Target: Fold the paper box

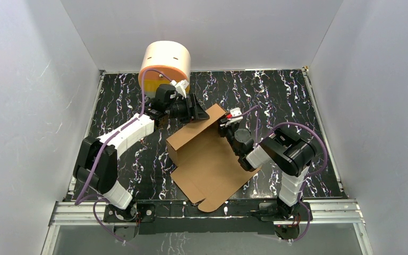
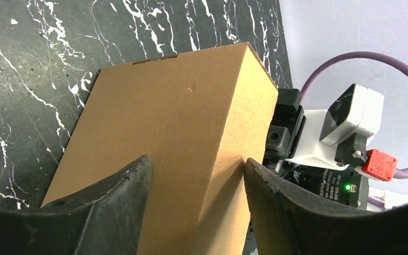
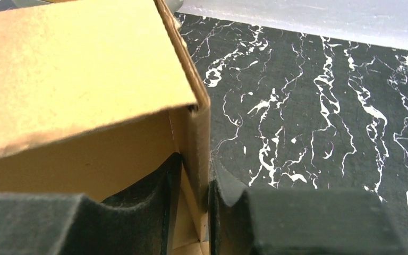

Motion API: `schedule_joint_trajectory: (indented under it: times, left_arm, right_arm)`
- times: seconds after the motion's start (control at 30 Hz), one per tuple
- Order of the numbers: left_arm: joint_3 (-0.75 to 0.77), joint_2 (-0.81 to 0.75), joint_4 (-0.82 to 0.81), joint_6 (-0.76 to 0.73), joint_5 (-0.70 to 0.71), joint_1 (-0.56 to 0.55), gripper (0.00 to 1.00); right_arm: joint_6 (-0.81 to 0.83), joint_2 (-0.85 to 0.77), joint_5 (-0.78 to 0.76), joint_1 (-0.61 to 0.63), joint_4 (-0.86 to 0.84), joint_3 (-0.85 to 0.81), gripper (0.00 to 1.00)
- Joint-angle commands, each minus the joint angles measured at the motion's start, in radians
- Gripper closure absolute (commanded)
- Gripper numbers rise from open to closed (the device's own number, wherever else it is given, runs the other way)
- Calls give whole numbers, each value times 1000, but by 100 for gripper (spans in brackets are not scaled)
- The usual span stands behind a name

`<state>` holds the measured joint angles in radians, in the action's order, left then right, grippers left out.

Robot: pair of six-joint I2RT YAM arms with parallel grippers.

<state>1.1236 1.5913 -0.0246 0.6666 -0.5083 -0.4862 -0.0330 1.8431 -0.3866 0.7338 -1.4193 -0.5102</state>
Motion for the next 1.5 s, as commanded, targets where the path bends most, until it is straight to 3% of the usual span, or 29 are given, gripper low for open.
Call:
schedule_joint_trajectory:
  times: [0.0,0.33,0.63,0.8,1.0,1.23,1.47]
  left_arm:
    - [-2,-58,131,-58,29,-8,38]
    - [34,-170,223,-188,236,-8,33]
    - [4,-377,253,-392,353,-21,31]
    - [-26,-461,264,-496,486,-142,31]
    - [3,-467,327,-587,685,-328,33]
    - [74,-325,398,-729,1089,-594,33]
    - [131,-142,404,-830,1393,-656,40]
  right_arm:
    - [24,-3,44,-10,-134,-23,66]
    - [31,-180,64,-10,6,79,44]
    - [-43,-555,73,-11,555,102,19]
    - [-86,-744,94,-12,794,106,2]
    - [-193,-916,55,-14,969,125,1]
    - [-240,-1017,-42,-16,1172,94,1]
    - [-253,-1077,-75,-17,1237,91,1]
